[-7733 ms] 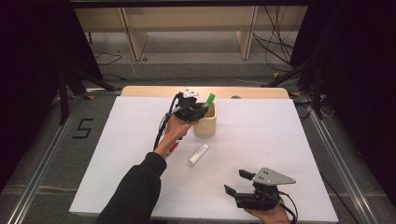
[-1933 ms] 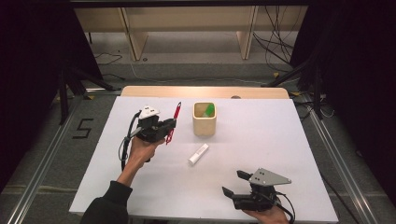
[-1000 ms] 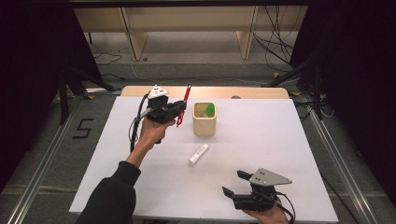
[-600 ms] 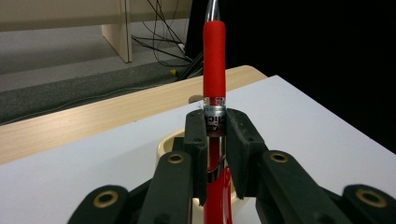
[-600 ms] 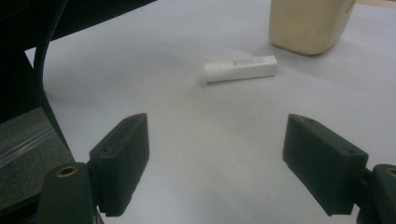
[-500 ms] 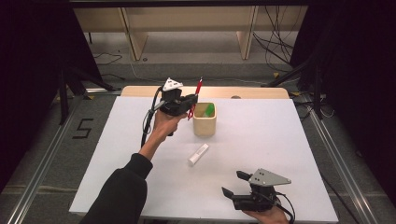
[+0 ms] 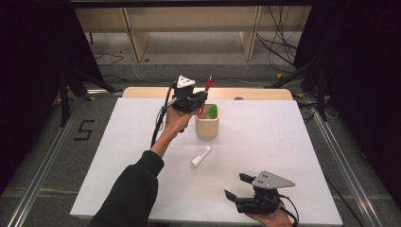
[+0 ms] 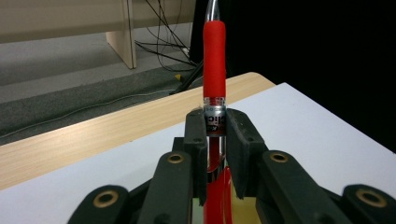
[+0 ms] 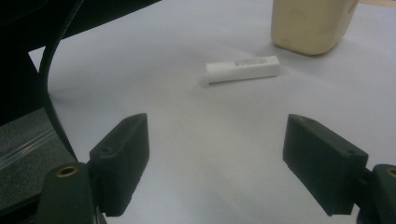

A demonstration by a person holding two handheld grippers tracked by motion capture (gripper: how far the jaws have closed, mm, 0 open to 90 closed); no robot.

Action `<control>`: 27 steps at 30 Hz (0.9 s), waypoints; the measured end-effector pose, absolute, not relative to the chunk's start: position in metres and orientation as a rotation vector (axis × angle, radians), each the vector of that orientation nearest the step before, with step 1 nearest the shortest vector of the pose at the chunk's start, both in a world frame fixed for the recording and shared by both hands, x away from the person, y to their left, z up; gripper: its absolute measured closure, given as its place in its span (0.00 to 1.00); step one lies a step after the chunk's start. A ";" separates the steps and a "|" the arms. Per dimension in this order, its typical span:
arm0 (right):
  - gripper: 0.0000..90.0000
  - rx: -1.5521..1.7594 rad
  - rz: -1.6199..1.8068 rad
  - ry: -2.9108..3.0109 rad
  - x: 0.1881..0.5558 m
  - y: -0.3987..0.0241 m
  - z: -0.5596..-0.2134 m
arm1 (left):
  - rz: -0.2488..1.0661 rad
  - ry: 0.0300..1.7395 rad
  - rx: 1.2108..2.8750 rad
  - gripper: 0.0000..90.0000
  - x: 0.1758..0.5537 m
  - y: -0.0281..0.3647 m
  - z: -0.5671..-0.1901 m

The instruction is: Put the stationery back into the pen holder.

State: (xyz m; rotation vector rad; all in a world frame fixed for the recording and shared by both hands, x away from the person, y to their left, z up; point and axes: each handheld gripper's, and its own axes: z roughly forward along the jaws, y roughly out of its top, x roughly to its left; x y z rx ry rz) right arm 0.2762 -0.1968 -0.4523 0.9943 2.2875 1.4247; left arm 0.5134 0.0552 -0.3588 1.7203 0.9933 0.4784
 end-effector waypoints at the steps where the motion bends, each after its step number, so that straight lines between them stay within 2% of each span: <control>1: 0.26 0.994 1.426 2.287 0.276 -0.197 -0.452 | 0.481 0.989 1.719 0.88 0.514 0.054 -0.358; 27: 0.26 0.996 1.433 2.291 0.276 -0.197 -0.452 | 0.503 1.000 1.732 0.87 0.522 0.038 -0.375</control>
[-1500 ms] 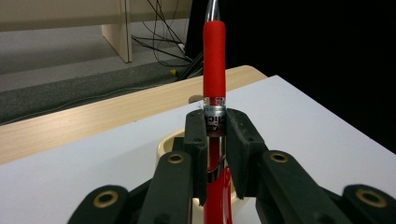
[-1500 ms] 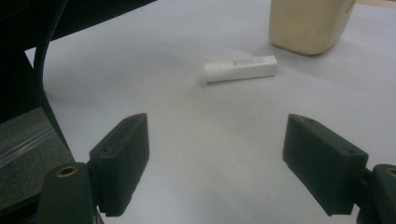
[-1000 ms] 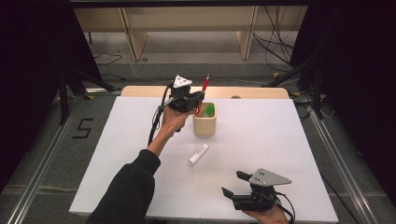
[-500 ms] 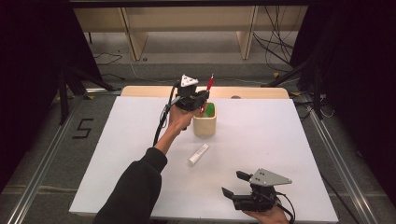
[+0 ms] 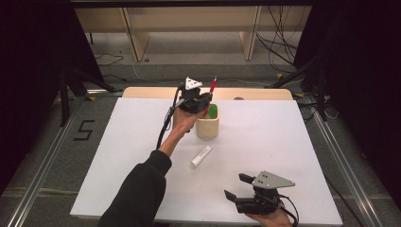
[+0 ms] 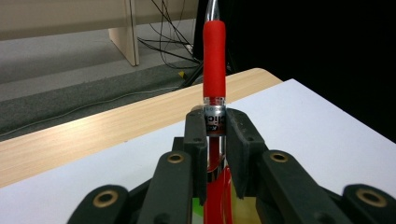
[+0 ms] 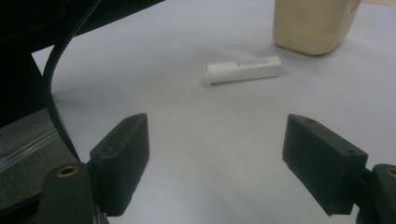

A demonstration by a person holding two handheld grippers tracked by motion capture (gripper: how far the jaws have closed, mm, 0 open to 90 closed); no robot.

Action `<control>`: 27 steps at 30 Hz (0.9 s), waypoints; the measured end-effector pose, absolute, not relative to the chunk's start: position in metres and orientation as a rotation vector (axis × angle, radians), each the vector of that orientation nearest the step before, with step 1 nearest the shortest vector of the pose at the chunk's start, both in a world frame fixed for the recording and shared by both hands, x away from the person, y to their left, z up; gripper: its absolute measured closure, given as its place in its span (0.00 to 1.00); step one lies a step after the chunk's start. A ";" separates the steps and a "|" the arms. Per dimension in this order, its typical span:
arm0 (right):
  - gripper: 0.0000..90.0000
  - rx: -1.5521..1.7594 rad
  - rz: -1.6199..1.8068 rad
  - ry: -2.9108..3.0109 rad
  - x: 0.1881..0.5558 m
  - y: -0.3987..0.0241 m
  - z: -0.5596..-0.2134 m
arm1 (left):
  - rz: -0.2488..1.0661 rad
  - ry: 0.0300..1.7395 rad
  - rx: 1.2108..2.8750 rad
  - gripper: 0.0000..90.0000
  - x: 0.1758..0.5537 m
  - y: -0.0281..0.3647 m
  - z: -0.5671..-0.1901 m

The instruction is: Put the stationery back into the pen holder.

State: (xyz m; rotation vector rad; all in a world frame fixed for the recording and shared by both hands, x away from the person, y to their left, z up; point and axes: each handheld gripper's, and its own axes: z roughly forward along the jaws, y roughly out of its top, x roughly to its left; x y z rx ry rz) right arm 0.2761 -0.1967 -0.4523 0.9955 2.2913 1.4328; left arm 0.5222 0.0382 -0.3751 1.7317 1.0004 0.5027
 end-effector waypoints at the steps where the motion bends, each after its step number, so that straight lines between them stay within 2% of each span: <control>1: 0.26 0.994 1.432 2.291 0.276 -0.197 -0.452 | 0.504 0.997 1.734 0.87 0.522 0.038 -0.375; 27: 0.27 0.992 1.429 2.290 0.276 -0.196 -0.452 | 0.513 1.010 1.754 0.87 0.524 0.038 -0.390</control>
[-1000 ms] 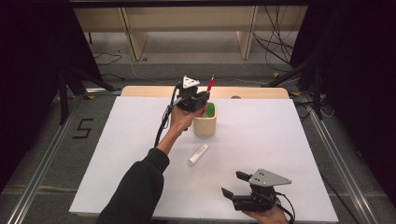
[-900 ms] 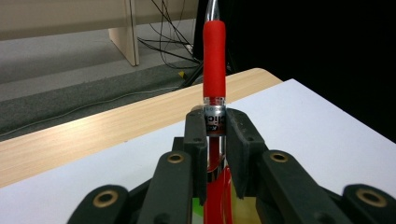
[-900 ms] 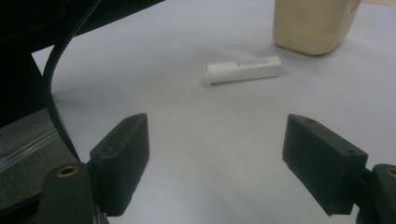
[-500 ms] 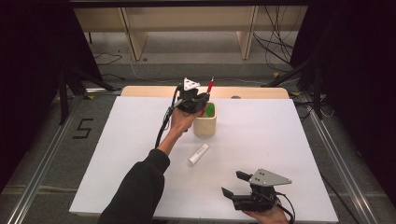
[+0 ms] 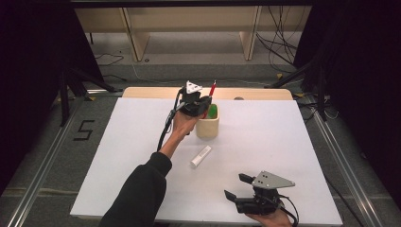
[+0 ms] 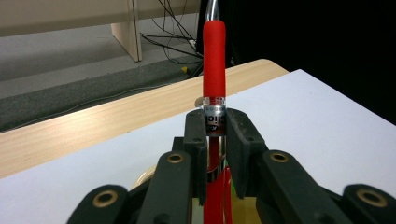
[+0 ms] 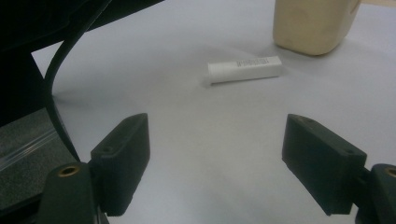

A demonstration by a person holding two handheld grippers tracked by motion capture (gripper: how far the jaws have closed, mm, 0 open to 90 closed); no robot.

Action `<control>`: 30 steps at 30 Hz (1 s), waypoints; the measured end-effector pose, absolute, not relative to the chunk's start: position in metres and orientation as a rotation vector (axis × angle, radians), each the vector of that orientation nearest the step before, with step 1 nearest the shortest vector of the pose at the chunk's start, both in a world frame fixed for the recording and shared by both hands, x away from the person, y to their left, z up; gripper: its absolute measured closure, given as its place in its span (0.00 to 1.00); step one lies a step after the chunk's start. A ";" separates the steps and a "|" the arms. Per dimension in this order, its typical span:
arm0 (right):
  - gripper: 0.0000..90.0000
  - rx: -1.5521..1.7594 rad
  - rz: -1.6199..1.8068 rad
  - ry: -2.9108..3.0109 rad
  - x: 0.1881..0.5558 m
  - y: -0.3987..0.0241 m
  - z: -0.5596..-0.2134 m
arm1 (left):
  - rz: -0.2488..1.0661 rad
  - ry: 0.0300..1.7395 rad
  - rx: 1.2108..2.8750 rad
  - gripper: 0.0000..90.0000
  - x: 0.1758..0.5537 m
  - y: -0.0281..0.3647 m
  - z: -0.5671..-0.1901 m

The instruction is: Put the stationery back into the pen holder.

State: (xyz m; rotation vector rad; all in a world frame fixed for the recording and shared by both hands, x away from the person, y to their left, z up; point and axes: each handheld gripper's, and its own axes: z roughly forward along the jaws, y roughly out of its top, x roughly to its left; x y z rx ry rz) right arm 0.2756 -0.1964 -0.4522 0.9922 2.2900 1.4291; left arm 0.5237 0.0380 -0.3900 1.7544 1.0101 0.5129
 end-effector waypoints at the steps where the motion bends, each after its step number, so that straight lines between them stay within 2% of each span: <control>1: 0.27 0.988 1.432 2.292 0.276 -0.197 -0.452 | 0.517 1.012 1.757 0.87 0.523 0.038 -0.390; 6: 0.27 0.998 1.430 2.293 0.276 -0.197 -0.452 | 0.496 1.017 1.771 0.86 0.522 0.037 -0.390; 9: 0.27 0.997 1.431 2.291 0.276 -0.197 -0.452 | 0.402 1.006 1.775 0.65 0.518 0.042 -0.383; 12: 0.27 0.999 1.426 2.293 0.276 -0.197 -0.453 | 0.392 0.974 1.817 0.52 0.506 0.046 -0.373; 18: 0.27 0.997 1.425 2.286 0.276 -0.196 -0.452 | 0.338 0.962 1.881 0.42 0.488 0.056 -0.365; 24: 0.27 1.000 1.422 2.287 0.276 -0.196 -0.453 | 0.269 0.961 1.928 0.37 0.475 0.068 -0.370; 30: 0.27 1.003 1.421 2.286 0.276 -0.197 -0.452 | 0.286 0.983 1.981 0.32 0.459 0.079 -0.379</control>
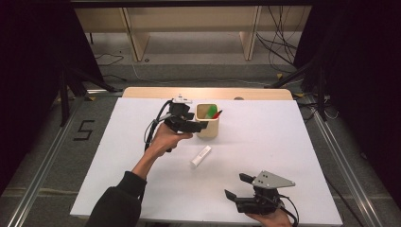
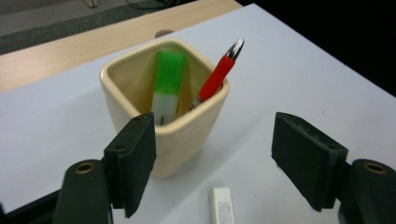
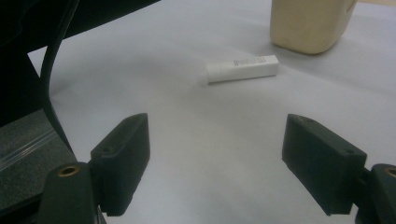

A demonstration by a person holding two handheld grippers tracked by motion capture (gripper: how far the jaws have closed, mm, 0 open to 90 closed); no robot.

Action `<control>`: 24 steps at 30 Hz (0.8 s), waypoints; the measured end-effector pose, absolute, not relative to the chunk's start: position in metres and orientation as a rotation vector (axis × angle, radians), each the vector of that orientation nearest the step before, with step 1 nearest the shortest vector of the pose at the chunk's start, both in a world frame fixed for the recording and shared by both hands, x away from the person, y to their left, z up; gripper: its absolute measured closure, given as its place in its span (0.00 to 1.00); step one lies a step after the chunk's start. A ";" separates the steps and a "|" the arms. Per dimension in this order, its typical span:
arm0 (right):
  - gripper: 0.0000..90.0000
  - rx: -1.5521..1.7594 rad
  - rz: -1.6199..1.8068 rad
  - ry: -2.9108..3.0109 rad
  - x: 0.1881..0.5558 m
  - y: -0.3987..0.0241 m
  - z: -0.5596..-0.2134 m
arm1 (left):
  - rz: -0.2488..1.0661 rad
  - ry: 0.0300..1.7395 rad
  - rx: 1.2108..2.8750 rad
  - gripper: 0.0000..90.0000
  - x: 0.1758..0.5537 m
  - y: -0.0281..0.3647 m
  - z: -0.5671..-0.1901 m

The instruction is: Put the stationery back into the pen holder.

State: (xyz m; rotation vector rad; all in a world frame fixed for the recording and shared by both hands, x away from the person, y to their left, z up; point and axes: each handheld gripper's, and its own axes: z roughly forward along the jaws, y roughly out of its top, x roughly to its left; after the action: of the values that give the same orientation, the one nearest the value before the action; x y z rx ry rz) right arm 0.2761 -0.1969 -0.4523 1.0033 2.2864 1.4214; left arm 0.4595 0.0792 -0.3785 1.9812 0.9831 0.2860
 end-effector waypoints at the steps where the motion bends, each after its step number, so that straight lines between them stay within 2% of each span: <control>1: 0.27 1.002 1.423 2.285 0.276 -0.197 -0.452 | 0.295 0.986 1.989 0.32 0.456 0.081 -0.381; 10: 0.27 1.008 1.416 2.287 0.276 -0.196 -0.453 | 0.274 1.013 2.018 0.29 0.436 0.095 -0.412; 24: 0.27 0.998 1.406 2.294 0.276 -0.195 -0.454 | 0.272 1.056 2.094 0.23 0.422 0.098 -0.430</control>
State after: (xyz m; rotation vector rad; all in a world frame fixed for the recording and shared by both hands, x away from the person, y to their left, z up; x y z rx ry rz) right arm 0.2757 -0.1954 -0.4541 0.9979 2.2936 1.4062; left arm 0.4218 0.0985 -0.4299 2.0939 1.0558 0.2721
